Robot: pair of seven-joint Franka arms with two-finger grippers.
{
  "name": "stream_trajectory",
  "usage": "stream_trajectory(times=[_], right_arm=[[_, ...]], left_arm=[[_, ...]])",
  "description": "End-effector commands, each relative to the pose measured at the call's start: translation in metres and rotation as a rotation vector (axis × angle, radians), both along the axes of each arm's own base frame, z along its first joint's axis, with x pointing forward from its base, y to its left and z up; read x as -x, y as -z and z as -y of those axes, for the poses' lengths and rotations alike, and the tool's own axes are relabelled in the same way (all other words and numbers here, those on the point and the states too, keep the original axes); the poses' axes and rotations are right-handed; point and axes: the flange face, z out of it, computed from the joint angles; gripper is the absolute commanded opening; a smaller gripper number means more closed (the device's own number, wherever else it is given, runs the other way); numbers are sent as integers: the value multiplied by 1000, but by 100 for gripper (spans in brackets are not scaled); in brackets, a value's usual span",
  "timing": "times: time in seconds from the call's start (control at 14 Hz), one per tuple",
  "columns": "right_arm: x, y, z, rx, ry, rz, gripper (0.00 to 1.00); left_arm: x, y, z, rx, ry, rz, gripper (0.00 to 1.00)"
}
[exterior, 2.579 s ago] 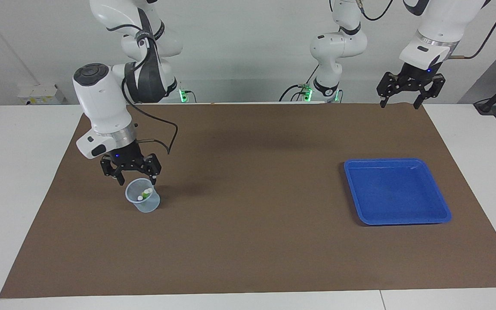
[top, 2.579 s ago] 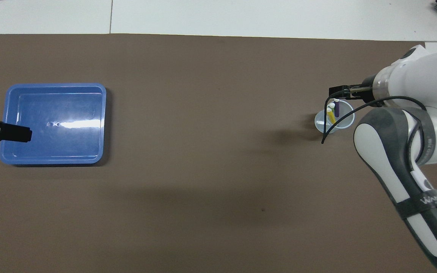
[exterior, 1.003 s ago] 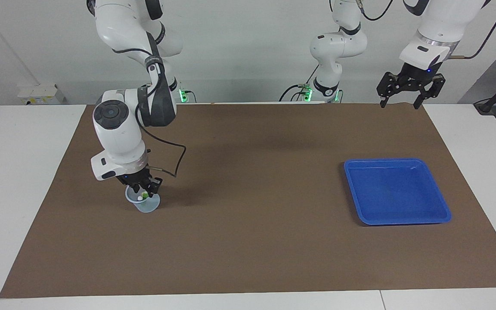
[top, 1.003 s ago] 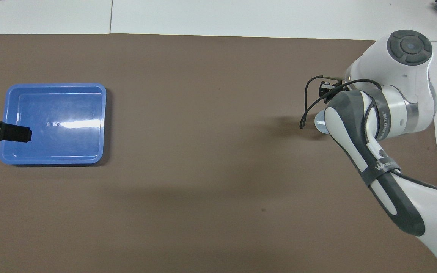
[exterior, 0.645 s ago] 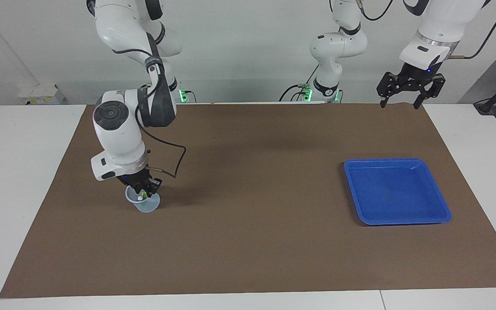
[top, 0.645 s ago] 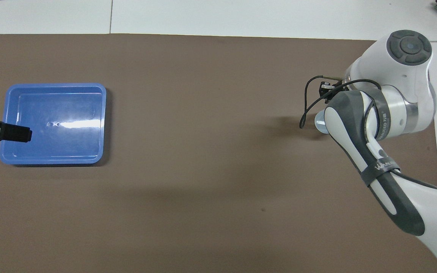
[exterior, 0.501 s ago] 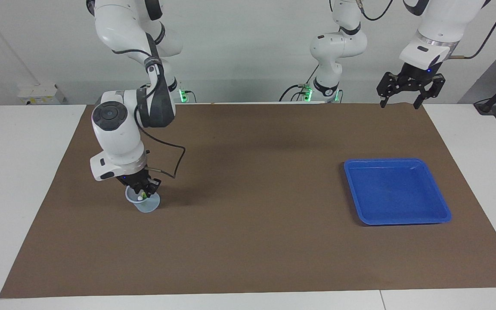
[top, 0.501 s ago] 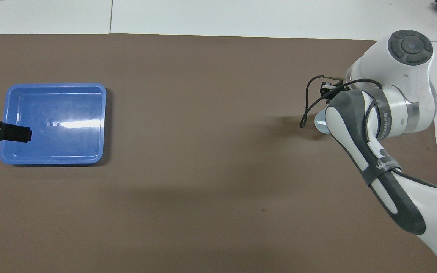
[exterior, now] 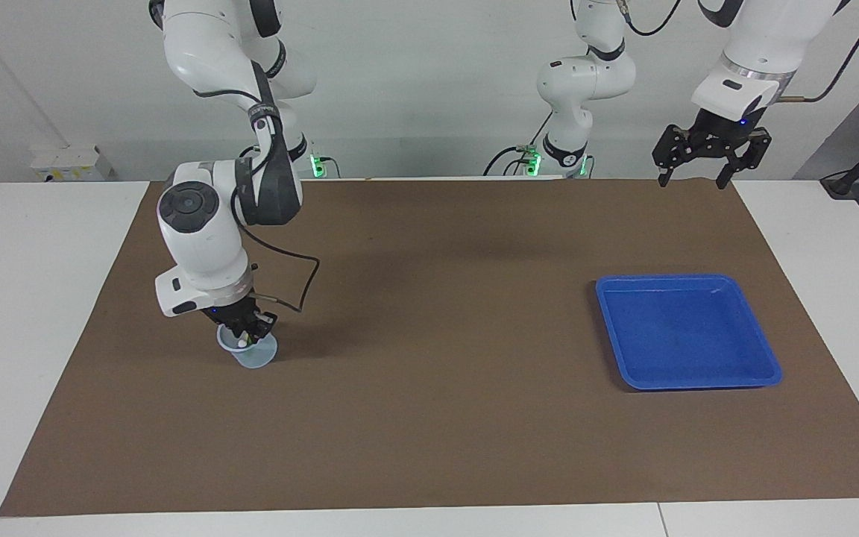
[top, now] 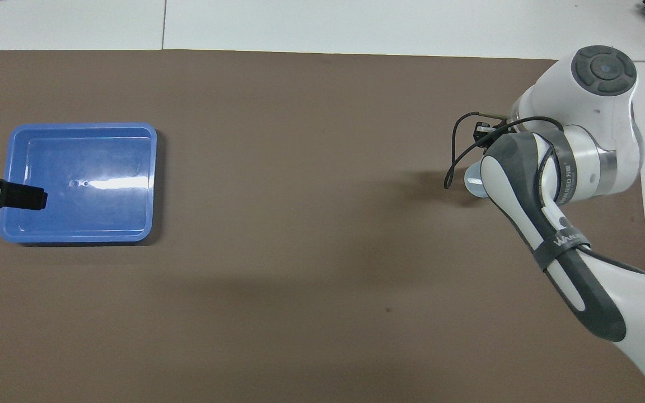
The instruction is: Right arm passes pens to left for tray arrangement
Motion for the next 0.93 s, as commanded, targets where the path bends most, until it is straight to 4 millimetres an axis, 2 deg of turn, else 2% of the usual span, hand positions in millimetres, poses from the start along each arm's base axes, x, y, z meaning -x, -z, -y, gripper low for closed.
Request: stream_trajectory(times=[0.0, 0.36, 0.43, 0.64, 0.86], right_arm=[[-2, 5, 1, 18, 20, 2, 24], [-1, 7, -1, 14, 20, -2, 19], [-1, 7, -1, 14, 20, -2, 21], [-2, 6, -1, 13, 22, 0, 35], [-2, 4, -4, 4, 22, 1, 36]], left_arm=[[9, 0, -2, -14, 7, -1, 100], [9, 0, -2, -14, 7, -1, 100], [9, 0, -2, -14, 7, -1, 100], [9, 0, -2, -14, 7, -2, 100], [9, 0, -2, -14, 7, -1, 100]])
